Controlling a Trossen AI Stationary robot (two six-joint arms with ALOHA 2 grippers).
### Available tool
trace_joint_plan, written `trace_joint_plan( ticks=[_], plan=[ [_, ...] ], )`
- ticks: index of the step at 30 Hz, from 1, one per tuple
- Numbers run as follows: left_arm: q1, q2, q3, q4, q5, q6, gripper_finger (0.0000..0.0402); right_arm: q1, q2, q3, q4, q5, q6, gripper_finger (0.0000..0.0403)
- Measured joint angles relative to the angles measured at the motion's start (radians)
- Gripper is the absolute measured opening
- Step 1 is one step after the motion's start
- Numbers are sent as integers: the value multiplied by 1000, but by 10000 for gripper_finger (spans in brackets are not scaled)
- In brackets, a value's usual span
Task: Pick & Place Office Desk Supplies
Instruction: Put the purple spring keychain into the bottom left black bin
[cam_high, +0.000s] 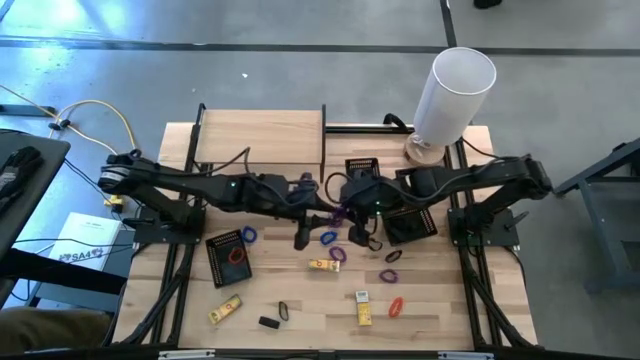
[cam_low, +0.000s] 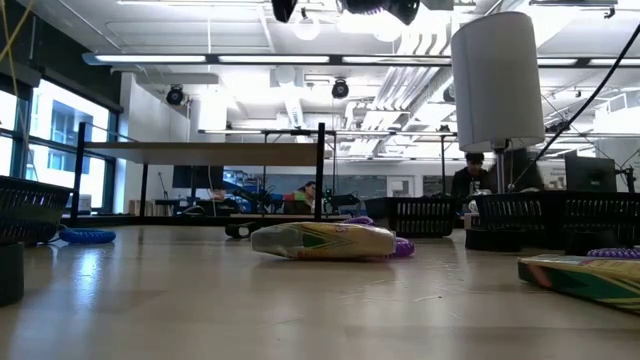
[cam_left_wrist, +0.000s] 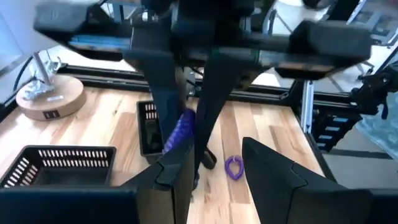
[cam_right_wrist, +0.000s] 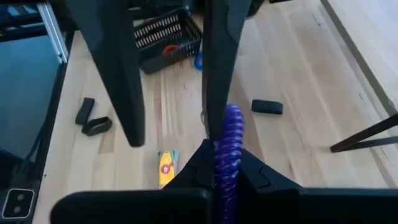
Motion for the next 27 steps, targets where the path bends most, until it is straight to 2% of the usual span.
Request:
trace_joint_plan(
  ticks=[5,10,14,27],
  plan=[
    [-5,-4,0,-1,-91,3,131,1,-1,0,-3,-1,0,8],
    [-34,-8,0,0,-206,101,131,11,-1,0,-15,-4,-4,8],
    [-57,-8,0,2,-206,137,131,19,-1,0,-33,3,-5,8],
    [-55,-7,0,-8,-206,112,131,18,-1,0,-30,3,-17,8]
  ],
)
